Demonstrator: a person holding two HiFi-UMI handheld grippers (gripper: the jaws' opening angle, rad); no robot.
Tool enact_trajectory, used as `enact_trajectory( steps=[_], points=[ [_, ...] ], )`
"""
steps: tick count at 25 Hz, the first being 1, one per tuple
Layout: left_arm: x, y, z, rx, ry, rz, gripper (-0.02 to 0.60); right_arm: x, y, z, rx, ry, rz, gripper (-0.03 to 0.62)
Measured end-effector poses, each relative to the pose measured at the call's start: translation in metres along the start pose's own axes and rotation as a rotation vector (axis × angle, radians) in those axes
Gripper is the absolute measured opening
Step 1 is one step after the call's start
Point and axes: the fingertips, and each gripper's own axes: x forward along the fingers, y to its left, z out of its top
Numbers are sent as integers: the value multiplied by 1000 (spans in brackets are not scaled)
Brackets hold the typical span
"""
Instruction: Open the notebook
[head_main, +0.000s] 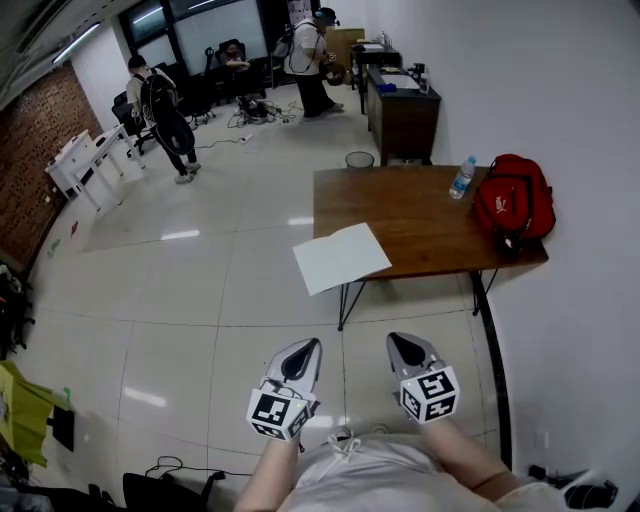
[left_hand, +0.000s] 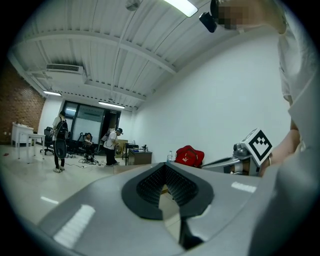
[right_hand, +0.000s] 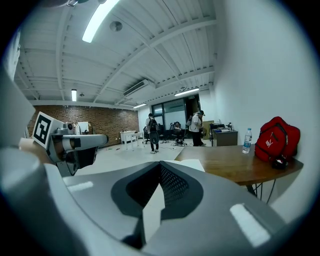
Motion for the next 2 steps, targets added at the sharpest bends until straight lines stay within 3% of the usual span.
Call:
enact_trajectory(
  steps=[2],
  points=[
    [1,-2,3,4,-4,-5,6,0,0,2,-3,-5,1,2]
  ],
)
